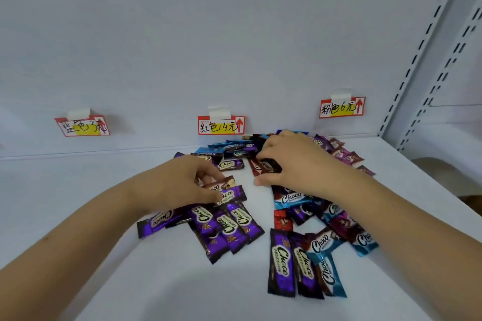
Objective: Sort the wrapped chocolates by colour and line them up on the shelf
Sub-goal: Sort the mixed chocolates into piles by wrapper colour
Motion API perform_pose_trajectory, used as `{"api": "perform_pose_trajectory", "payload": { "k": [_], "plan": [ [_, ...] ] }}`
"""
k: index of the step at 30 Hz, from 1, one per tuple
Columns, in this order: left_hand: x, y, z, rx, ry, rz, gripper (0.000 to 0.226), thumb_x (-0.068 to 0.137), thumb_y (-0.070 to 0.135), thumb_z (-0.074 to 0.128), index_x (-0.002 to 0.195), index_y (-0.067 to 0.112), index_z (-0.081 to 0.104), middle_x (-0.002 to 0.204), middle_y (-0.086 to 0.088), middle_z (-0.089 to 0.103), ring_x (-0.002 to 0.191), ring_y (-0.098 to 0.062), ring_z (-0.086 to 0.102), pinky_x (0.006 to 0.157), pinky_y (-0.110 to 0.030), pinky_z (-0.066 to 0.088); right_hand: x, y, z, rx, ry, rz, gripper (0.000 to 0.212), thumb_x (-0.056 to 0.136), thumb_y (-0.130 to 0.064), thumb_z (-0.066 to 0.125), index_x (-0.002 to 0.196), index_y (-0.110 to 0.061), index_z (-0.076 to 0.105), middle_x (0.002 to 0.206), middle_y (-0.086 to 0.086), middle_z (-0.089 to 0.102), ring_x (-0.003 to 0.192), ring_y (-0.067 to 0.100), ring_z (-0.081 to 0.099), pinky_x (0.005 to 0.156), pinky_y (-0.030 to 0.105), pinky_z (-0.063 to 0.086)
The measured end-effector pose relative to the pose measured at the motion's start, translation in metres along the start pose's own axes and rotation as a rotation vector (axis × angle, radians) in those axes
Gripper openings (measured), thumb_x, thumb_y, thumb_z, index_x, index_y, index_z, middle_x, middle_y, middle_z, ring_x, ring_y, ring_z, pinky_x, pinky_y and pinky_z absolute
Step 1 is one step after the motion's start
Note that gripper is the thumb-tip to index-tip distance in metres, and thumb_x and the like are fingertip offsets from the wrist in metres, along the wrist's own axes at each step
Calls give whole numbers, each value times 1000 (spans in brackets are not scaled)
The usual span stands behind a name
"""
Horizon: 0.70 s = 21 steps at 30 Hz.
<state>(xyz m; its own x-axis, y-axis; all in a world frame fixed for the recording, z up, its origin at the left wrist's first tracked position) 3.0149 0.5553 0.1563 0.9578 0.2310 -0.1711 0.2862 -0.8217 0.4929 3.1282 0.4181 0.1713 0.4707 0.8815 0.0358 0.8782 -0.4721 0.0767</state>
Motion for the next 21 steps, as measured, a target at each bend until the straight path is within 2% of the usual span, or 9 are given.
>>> {"api": "perform_pose_trajectory", "payload": {
  "k": [3,6,10,13,15,17,19,21],
  "plan": [
    [-3,-4,3,-136,-7,-9,11,86,38,71,97,36,69,81,13,62,71,0,57,65,-13,40,4,-1,3,-71,11,19,68,87,-72,43,130,-22,60,134,-4,52,120,18,41,99,39,41],
    [-3,-8,2,-253,32,-30,9,87,40,69,91,32,70,80,12,68,72,0,59,70,-16,42,8,-3,2,-80,35,34,62,89,-69,43,125,-23,63,126,-2,56,114,18,45,94,39,45],
    [-1,-6,-3,-377,136,-31,7,92,29,65,96,25,67,79,10,72,69,1,63,65,-13,43,10,-4,-3,-103,77,12,34,95,-46,48,104,-22,70,98,-2,62,95,17,50,79,37,49],
    [-1,-5,0,-448,186,-2,6,94,27,62,99,23,64,84,8,76,70,-4,67,61,-13,49,10,-1,-7,-98,173,-17,26,91,-35,49,93,-25,72,84,-5,63,85,15,52,69,31,41],
    [0,-4,1,-513,210,31,6,97,23,58,100,18,60,85,4,76,69,-8,68,65,-16,50,8,5,-13,48,247,-2,22,92,-34,53,95,-27,74,86,-8,67,86,14,55,73,31,41],
    [1,-4,-1,-569,230,79,6,100,18,52,103,13,56,86,0,76,75,-16,71,76,-23,53,4,11,-20,305,297,28,16,92,-31,60,96,-27,75,84,-14,67,83,7,57,75,26,46],
    [3,-7,-3,-608,256,101,6,101,14,48,106,11,52,87,-3,75,78,-22,72,78,-25,55,0,15,-25,548,365,66,11,92,-28,63,92,-28,74,75,-20,63,75,2,59,64,13,43],
    [4,-11,-5,-654,287,96,7,102,8,45,105,12,48,82,-5,73,73,-25,70,75,-29,56,-1,16,-25,717,404,90,12,93,-28,62,90,-26,73,74,-15,68,69,2,62,57,16,46]
  ]
}}
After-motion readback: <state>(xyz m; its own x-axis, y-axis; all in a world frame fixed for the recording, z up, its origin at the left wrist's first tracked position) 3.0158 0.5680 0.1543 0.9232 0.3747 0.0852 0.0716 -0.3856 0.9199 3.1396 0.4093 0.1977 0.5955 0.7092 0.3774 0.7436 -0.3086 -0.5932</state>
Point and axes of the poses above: each hand's wrist, its own x-axis towards the middle knuckle, its own z-axis out of the palm, y = z × x, the point moved 7 cm from there along x, towards the middle knuckle
